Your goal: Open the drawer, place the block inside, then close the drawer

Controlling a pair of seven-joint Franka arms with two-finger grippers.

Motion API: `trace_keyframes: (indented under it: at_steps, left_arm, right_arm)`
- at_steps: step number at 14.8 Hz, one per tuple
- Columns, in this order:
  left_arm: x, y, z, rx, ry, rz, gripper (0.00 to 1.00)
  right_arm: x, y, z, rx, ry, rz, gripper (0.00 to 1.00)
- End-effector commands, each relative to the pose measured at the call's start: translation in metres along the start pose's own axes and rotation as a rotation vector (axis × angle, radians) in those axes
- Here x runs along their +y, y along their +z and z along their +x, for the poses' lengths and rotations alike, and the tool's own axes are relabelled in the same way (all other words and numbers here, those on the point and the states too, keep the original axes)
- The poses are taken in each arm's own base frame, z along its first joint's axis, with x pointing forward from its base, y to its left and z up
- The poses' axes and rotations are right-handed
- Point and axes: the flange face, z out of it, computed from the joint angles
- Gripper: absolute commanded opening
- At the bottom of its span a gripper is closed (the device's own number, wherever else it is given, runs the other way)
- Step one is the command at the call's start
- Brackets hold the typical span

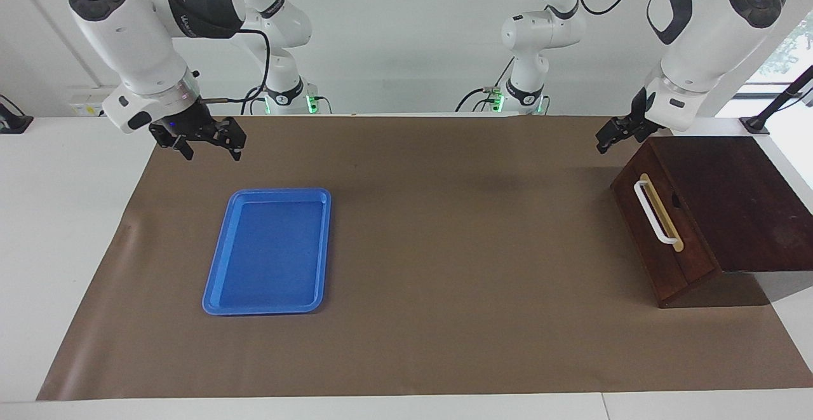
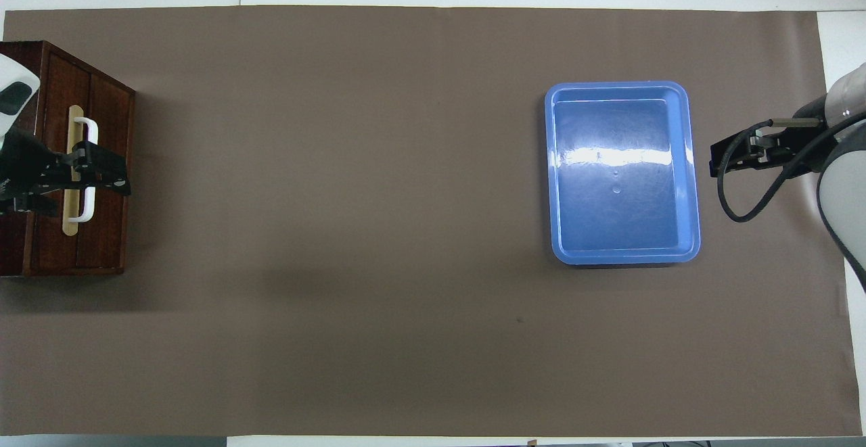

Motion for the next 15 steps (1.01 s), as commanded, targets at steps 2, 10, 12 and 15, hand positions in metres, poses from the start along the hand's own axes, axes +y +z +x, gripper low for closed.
trace_keyframes:
  at_steps: [2,10,12,15]
  left_arm:
    - [0.014,-0.008,-0.009,-0.053,0.095,-0.040,1.00]
    - [-0.007,-0.017,-0.004,-0.013,0.157,0.002,1.00]
    - [-0.007,-0.018,-0.005,-0.014,0.160,-0.002,1.00]
    - [-0.004,-0.017,-0.005,-0.011,0.171,-0.002,1.00]
  right_arm:
    - [0.006,-0.002,-0.008,-0.003,-0.012,-0.017,1.00]
    - [0.007,-0.002,-0.007,-0.001,-0.010,-0.017,1.00]
    - [0.007,-0.002,-0.007,-0.001,-0.010,-0.016,1.00]
    - [0.006,-0.002,-0.007,0.000,-0.012,-0.016,1.00]
